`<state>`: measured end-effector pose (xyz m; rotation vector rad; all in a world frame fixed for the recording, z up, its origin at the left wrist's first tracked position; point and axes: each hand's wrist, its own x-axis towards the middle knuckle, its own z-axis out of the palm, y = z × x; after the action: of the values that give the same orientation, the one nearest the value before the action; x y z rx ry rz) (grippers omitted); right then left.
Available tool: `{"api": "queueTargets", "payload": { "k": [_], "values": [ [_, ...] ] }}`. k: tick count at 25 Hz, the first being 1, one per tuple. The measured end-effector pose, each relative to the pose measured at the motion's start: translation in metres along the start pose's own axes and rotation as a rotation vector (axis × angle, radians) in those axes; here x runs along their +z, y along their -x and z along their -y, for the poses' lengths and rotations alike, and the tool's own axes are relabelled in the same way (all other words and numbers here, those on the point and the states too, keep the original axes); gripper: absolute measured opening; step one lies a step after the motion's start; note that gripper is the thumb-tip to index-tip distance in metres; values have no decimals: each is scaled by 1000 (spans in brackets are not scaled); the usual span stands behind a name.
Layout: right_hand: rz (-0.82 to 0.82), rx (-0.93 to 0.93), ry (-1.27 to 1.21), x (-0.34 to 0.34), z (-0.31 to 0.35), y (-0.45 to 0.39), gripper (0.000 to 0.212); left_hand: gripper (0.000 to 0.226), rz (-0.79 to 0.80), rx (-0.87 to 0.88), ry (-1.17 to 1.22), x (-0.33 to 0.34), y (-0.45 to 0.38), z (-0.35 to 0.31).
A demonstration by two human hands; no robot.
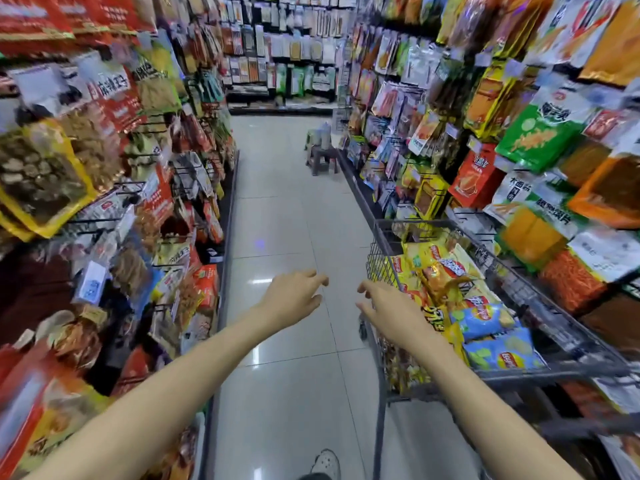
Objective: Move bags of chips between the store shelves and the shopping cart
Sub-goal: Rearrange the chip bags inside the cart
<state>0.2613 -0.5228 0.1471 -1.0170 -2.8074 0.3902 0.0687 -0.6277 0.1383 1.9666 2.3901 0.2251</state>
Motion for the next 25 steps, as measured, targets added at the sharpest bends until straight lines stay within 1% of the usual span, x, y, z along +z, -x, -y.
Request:
{"api": "queueTargets", "payload": {
  "k": [4,8,12,15,21,23,25],
  "values": [
    [15,44,-32,5,-30,-83,31,32,22,16,47,11,-83,26],
    [-28,91,-16,3,-62,-155,29,32,53,62,38,18,-169,53],
    [57,185,72,11,-92,-189,32,33,128,128,-7,35,-236,71],
    [54,316,52,18,-120,-220,29,33,157,236,-20,46,-303,77],
    [18,595,45,35,-172,-266,37,33,222,527,-104,68,-427,85],
    [-18,689,31,43,-178,-271,34,31,248,602,-102,78,-459,84],
    [-42,790,10,51,-181,-264,36,29,271,688,-72,89,-479,73]
  ]
}}
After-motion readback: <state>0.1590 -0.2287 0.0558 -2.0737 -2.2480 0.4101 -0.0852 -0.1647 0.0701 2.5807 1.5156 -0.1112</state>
